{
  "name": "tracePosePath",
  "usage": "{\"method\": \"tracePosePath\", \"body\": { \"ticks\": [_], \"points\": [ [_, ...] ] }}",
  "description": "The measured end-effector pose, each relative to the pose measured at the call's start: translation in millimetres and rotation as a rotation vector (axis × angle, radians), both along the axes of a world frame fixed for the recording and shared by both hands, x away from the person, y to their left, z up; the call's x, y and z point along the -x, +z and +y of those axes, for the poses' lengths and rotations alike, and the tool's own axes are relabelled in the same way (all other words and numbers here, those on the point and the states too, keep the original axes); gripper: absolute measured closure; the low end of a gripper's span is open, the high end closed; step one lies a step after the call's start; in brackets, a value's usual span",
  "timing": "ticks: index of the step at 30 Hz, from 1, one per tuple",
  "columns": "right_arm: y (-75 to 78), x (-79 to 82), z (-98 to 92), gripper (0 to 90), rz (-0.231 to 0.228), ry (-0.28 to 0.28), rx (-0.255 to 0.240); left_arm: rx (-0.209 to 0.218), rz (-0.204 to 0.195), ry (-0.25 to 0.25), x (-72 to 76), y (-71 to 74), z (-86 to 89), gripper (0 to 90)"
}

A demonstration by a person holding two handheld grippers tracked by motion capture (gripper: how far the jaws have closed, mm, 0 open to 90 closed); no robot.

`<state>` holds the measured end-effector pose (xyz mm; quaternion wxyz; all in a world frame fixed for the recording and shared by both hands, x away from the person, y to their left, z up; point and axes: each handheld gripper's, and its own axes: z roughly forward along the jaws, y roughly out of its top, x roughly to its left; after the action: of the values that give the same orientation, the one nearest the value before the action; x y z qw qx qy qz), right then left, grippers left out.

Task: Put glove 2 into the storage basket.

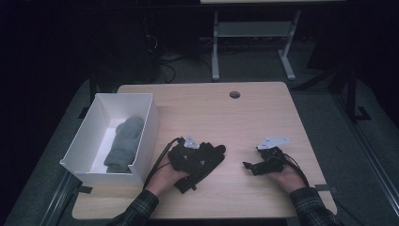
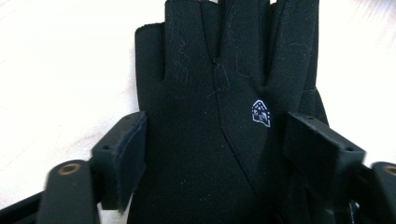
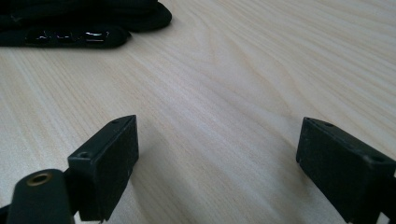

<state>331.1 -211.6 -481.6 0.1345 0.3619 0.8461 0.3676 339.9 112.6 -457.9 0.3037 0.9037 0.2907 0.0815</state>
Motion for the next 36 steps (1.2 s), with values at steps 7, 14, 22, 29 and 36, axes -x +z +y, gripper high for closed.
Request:
{"method": "tracePosePath", "body": {
  "ticks": [7, 14, 22, 29, 36],
  "points": [
    [-0.2, -0.1, 0.2, 12.7, -0.004, 0.003, 0.0, 0.012, 0.025, -0.042, 4.0, 3.1, -0.8, 47.4],
    [-0.3, 0.0, 1.0, 12.7, -0.006, 0.005, 0.0, 0.026, 0.055, -0.059, 4.3, 3.8, -1.4, 62.8],
    [-0.3, 0.1, 1.1, 12.7, -0.006, 0.005, 0.0, 0.051, 0.092, -0.055, 2.4, 8.3, -2.5, 66.3],
    [-0.3, 0.1, 1.2, 12.8, -0.006, 0.004, -0.002, 0.084, 0.082, -0.038, 6.4, 39.6, 2.0, 66.3],
    [-0.4, 0.2, 1.3, 12.7, -0.006, 0.004, -0.002, 0.114, 0.049, -0.008, 11.0, 74.4, 6.5, 66.1]
  ]
}}
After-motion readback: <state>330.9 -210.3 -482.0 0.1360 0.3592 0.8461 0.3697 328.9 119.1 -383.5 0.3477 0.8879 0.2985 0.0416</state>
